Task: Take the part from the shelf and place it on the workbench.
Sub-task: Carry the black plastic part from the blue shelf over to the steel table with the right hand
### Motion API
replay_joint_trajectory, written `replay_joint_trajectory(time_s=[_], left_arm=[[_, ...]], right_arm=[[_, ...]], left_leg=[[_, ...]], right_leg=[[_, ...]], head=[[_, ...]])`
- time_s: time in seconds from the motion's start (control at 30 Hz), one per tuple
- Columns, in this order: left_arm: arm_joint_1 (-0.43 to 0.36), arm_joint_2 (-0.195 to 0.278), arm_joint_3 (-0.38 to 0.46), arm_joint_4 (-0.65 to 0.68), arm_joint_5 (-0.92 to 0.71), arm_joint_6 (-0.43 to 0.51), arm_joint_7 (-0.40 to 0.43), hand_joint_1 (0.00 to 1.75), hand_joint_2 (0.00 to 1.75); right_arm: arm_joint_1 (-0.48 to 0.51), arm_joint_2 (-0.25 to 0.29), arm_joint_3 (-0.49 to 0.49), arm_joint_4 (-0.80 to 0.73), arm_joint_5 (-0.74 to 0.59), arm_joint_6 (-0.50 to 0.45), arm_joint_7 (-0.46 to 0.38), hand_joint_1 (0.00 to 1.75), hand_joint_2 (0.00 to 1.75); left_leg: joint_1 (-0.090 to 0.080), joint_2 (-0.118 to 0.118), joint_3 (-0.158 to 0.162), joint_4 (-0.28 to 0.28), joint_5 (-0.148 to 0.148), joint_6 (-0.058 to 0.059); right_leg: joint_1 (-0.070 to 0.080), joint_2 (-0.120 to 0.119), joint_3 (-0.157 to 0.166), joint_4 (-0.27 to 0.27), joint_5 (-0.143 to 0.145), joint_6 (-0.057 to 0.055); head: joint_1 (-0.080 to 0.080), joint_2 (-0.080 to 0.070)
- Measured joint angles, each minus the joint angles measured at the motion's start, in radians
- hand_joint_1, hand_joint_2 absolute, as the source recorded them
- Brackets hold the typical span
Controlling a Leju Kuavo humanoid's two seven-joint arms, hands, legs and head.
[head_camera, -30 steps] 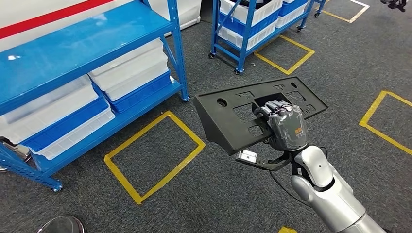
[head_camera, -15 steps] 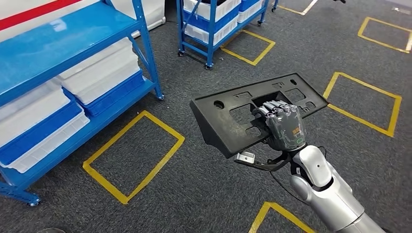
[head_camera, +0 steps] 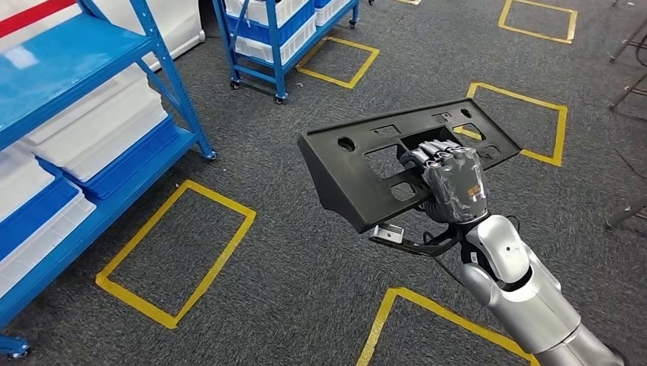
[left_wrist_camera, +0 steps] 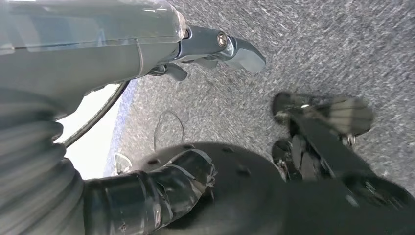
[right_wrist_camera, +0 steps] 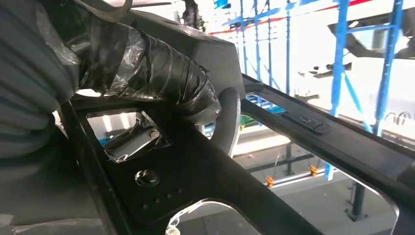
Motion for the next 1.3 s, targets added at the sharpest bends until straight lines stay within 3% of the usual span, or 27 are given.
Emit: replay_joint_trajectory(time_s=[0.03,0.07,0.13,0.2,0.27,0.33,0.4,0.47,0.53,0.57,0.6,0.67,0.7,0.77,0.83,0.9,0.97,1.03,1.07,1.1,1.13,1.2,1.27,1.3], left_arm=[[0.001,0.0,0.0,0.001,0.0,0.0,0.0,0.0,1.75],[0.001,0.0,0.001,0.002,0.0,0.0,0.0,0.0,1.75],[0.002,0.0,0.001,0.003,0.0,0.0,0.0,0.0,1.75],[0.002,0.002,0.001,0.004,0.0,0.0,0.0,0.0,1.75],[0.0,0.003,0.002,0.005,0.0,0.0,0.0,0.0,1.75],[-0.004,0.003,0.002,0.007,0.0,0.0,0.0,0.0,1.75],[-0.005,0.002,0.002,0.007,0.0,0.001,0.0,0.0,1.75],[-0.001,0.003,0.002,0.008,0.0,0.002,0.0,0.0,1.75],[0.001,0.004,0.003,0.008,0.0,0.006,0.0,0.0,1.75],[0.001,0.004,0.003,0.009,0.0,0.007,0.0,0.0,1.75],[0.001,0.005,0.003,0.009,0.0,0.008,0.0,0.0,1.75],[0.0,0.005,0.003,0.01,0.0,0.009,0.0,0.0,1.75],[-0.001,0.005,0.003,0.01,0.0,0.009,0.0,0.0,1.75],[-0.002,0.006,0.003,0.012,-0.001,0.013,0.004,0.0,1.75],[-0.004,0.007,0.003,0.013,-0.01,0.033,0.03,0.0,1.75],[-0.001,0.007,0.003,0.013,-0.026,0.056,0.063,0.0,1.75],[0.008,0.008,0.003,0.013,-0.037,0.062,0.076,0.0,1.75],[0.018,0.009,0.003,0.012,-0.039,0.057,0.081,0.0,1.75],[0.022,0.009,0.003,0.011,-0.039,0.053,0.084,0.0,1.75],[0.024,0.009,0.003,0.01,-0.039,0.049,0.087,0.0,1.75],[0.026,0.009,0.004,0.008,-0.038,0.046,0.089,0.0,1.75],[0.028,0.01,0.005,0.005,-0.037,0.043,0.091,0.0,1.75],[0.027,0.012,0.007,0.002,-0.035,0.041,0.091,0.0,1.75],[0.026,0.012,0.008,0.002,-0.035,0.04,0.092,0.0,1.75]], right_arm=[[0.0,0.0,0.0,-0.003,0.0,0.0,0.0,1.75,1.75],[0.0,0.0,0.0,-0.005,0.0,0.0,0.0,1.75,1.75],[0.001,-0.001,0.0,-0.009,0.0,0.0,0.0,1.75,1.75],[-0.001,-0.002,0.0,-0.012,0.0,0.0,0.0,1.75,1.75],[-0.002,-0.003,0.0,-0.014,0.0,0.001,0.0,1.75,1.75],[-0.001,-0.007,0.0,-0.016,0.0,0.0,0.0,1.75,1.75],[-0.002,-0.012,0.0,-0.017,0.0,0.0,0.0,1.75,1.75],[-0.002,-0.014,0.0,-0.017,0.0,0.0,0.0,1.75,1.75],[0.003,-0.014,0.0,-0.017,0.0,0.0,0.0,1.75,1.75],[0.006,-0.014,0.0,-0.017,0.0,0.0,0.0,1.75,1.75],[0.008,-0.014,0.0,-0.017,0.0,0.0,0.0,1.75,1.75],[0.008,-0.014,0.0,-0.017,0.0,0.0,0.0,1.75,1.75],[0.008,-0.014,0.0,-0.017,0.0,0.0,0.0,1.75,1.75],[0.008,-0.014,0.0,-0.018,-0.002,0.004,0.001,1.75,1.75],[0.012,-0.014,-0.001,-0.017,-0.009,0.021,0.002,1.75,1.75],[0.025,-0.013,-0.002,-0.012,-0.013,0.024,-0.006,1.75,1.75],[0.043,-0.008,-0.003,-0.001,-0.008,0.005,-0.02,1.75,1.75],[0.057,0.0,-0.003,0.011,-0.006,-0.01,-0.027,1.75,1.75],[0.062,0.003,-0.003,0.016,-0.008,-0.014,-0.026,1.75,1.75],[0.065,0.004,-0.003,0.02,-0.011,-0.014,-0.025,1.75,1.75],[0.067,0.005,-0.003,0.022,-0.016,-0.011,-0.023,1.75,1.75],[0.067,0.006,-0.003,0.026,-0.024,-0.004,-0.018,1.75,1.75],[0.068,0.007,-0.003,0.027,-0.028,0.001,-0.016,1.75,1.75],[0.069,0.008,-0.003,0.029,-0.029,0.001,-0.016,1.75,1.75]], left_leg=[[0.0,-0.003,-0.01,0.042,-0.014,0.001],[0.0,-0.005,-0.003,0.048,-0.007,0.003],[0.0,-0.018,0.06,-0.048,0.051,0.012],[0.001,-0.058,0.134,-0.174,0.093,0.022],[0.001,-0.077,0.159,-0.223,0.098,0.027],[0.002,-0.057,0.16,-0.241,0.105,0.032],[0.006,-0.031,0.163,-0.263,0.119,0.044],[0.006,-0.006,0.158,-0.27,0.127,0.051],[0.006,0.018,0.149,-0.266,0.13,0.051],[0.006,0.03,0.144,-0.263,0.13,0.05],[0.007,0.042,0.141,-0.26,0.13,0.049],[0.007,0.063,0.137,-0.252,0.127,0.042],[0.006,0.072,0.135,-0.246,0.124,0.035],[0.002,0.087,0.133,-0.239,0.121,0.022],[0.002,0.099,0.133,-0.236,0.119,0.011],[0.008,0.071,0.121,-0.207,0.092,0.001],[0.011,0.019,0.078,-0.106,0.026,-0.002],[0.01,-0.002,0.026,0.014,-0.028,0.002],[0.009,-0.004,0.016,0.039,-0.03,0.006],[0.009,-0.007,0.024,0.027,-0.013,0.011],[0.007,-0.013,0.05,-0.023,0.019,0.017],[0.004,-0.053,0.115,-0.156,0.075,0.031],[0.0,-0.08,0.146,-0.224,0.093,0.035],[-0.001,-0.076,0.148,-0.23,0.094,0.035]], right_leg=[[0.002,0.012,-0.008,0.002,0.006,0.0],[0.004,0.025,-0.016,0.004,0.01,0.0],[0.005,0.05,-0.027,0.01,0.016,0.003],[0.005,0.07,-0.036,0.016,0.022,0.01],[0.002,0.088,-0.045,0.018,0.031,0.022],[-0.002,0.101,-0.051,0.015,0.039,0.035],[0.0,0.071,-0.07,0.046,0.016,0.042],[-0.002,0.028,-0.115,0.146,-0.047,0.05],[-0.01,0.014,-0.156,0.251,-0.091,0.06],[-0.015,0.011,-0.156,0.265,-0.09,0.064],[-0.02,0.005,-0.135,0.237,-0.07,0.069],[-0.024,-0.027,-0.057,0.112,-0.021,0.077],[-0.021,-0.041,-0.027,0.057,-0.006,0.075],[-0.012,-0.05,-0.012,0.019,-0.006,0.064],[-0.009,-0.03,-0.018,0.017,0.001,0.048],[-0.009,-0.014,-0.021,0.012,0.01,0.031],[-0.007,0.001,-0.028,0.009,0.018,0.015],[0.0,0.022,-0.038,0.01,0.024,0.005],[0.003,0.034,-0.043,0.012,0.026,0.003],[0.006,0.047,-0.047,0.014,0.029,0.003],[0.008,0.059,-0.05,0.016,0.03,0.003],[0.008,0.081,-0.056,0.022,0.034,0.007],[0.004,0.101,-0.063,0.023,0.041,0.018],[0.002,0.111,-0.066,0.022,0.045,0.025]], head=[[0.0,0.0],[0.0,0.0],[0.0,0.0],[0.0,0.0],[0.0,0.0],[0.0,0.0],[0.001,0.0],[0.001,0.0],[0.001,0.0],[0.001,0.0],[0.001,0.0],[0.001,0.0],[0.001,0.0],[0.001,0.0],[0.001,0.0],[0.001,0.0],[0.001,0.0],[0.0,0.0],[0.0,0.0],[0.0,0.0],[0.0,0.0],[0.001,0.0],[0.001,0.0],[0.001,0.0]])
